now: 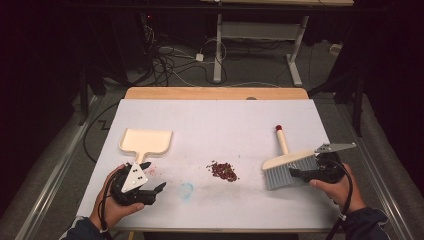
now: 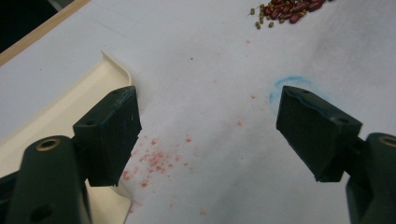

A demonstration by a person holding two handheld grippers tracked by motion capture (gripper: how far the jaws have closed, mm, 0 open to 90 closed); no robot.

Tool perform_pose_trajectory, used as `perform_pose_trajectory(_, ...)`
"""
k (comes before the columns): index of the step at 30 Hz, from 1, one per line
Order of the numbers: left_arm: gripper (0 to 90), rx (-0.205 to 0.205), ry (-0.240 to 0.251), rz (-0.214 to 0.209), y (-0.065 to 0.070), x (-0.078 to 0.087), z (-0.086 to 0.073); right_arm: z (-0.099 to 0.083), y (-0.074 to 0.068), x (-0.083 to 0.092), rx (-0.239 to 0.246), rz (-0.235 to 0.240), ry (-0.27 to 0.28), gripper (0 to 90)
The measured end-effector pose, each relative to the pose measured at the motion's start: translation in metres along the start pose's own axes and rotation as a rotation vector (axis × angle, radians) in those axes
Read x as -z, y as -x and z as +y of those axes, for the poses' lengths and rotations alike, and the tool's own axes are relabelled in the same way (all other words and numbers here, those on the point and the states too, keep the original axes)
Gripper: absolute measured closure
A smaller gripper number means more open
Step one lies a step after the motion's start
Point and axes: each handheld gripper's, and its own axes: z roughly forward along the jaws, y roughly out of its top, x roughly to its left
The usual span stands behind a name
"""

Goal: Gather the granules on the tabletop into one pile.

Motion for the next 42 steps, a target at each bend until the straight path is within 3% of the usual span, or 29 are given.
perform_pose_trajectory(5, 21.0, 0.004, 0.004, 0.013, 0.000, 0.002, 0.000, -0.004, -0.019, 0.019, 0.053, -0.102, -0.004, 25.3)
perform_pose_trajectory(6, 21.1, 0.005, 0.004, 0.014, 0.000, 0.003, 0.000, -0.004, -0.020, 0.023, 0.045, -0.114, 0.002, 24.8)
perform_pose_trajectory(10, 21.1, 0.001, 0.005, 0.014, 0.000, 0.002, 0.002, 0.002, -0.018, 0.018, 0.031, -0.113, 0.013, 19.1)
perform_pose_trajectory(12, 21.1, -0.004, 0.007, 0.013, 0.000, 0.001, 0.003, 0.004, -0.012, 0.013, -0.007, -0.102, 0.033, 23.1)
perform_pose_trajectory(17, 21.0, -0.008, -0.009, 0.012, -0.001, -0.001, 0.001, -0.006, 0.001, 0.007, -0.064, -0.205, -0.041, 22.5)
perform_pose_trajectory(19, 21.0, -0.003, -0.009, 0.024, -0.001, -0.001, 0.001, -0.008, -0.002, 0.009, -0.051, -0.274, -0.074, 21.1)
perform_pose_trajectory(21, 21.1, 0.001, 0.000, 0.034, -0.001, 0.000, 0.001, -0.008, -0.007, 0.013, -0.060, -0.328, -0.037, 18.4)
perform_pose_trajectory(26, 21.1, 0.003, 0.007, 0.041, -0.001, 0.001, 0.002, 0.000, -0.025, 0.034, 0.016, -0.356, 0.142, 18.1)
perform_pose_trajectory(28, 21.1, -0.001, 0.005, 0.039, 0.000, 0.001, 0.003, 0.004, -0.032, 0.043, 0.054, -0.413, 0.206, 16.8)
perform_pose_trajectory(29, 21.1, -0.002, 0.006, 0.037, 0.000, 0.001, 0.003, 0.006, -0.035, 0.049, 0.068, -0.411, 0.232, 16.9)
perform_pose_trajectory(32, 21.1, -0.001, 0.007, 0.036, 0.000, 0.001, 0.003, 0.011, -0.041, 0.058, 0.101, -0.417, 0.255, 18.8)
perform_pose_trajectory(34, 21.1, 0.000, 0.006, 0.033, 0.000, 0.000, 0.003, 0.015, -0.040, 0.054, 0.125, -0.422, 0.242, 22.5)
perform_pose_trajectory(36, 21.1, -0.004, 0.003, 0.033, 0.000, -0.001, 0.003, 0.018, -0.034, 0.041, 0.125, -0.396, 0.199, 28.2)
perform_pose_trajectory(42, 21.1, -0.016, -0.011, 0.024, 0.001, -0.006, 0.006, 0.039, -0.019, -0.021, 0.178, -0.357, 0.045, 33.7)
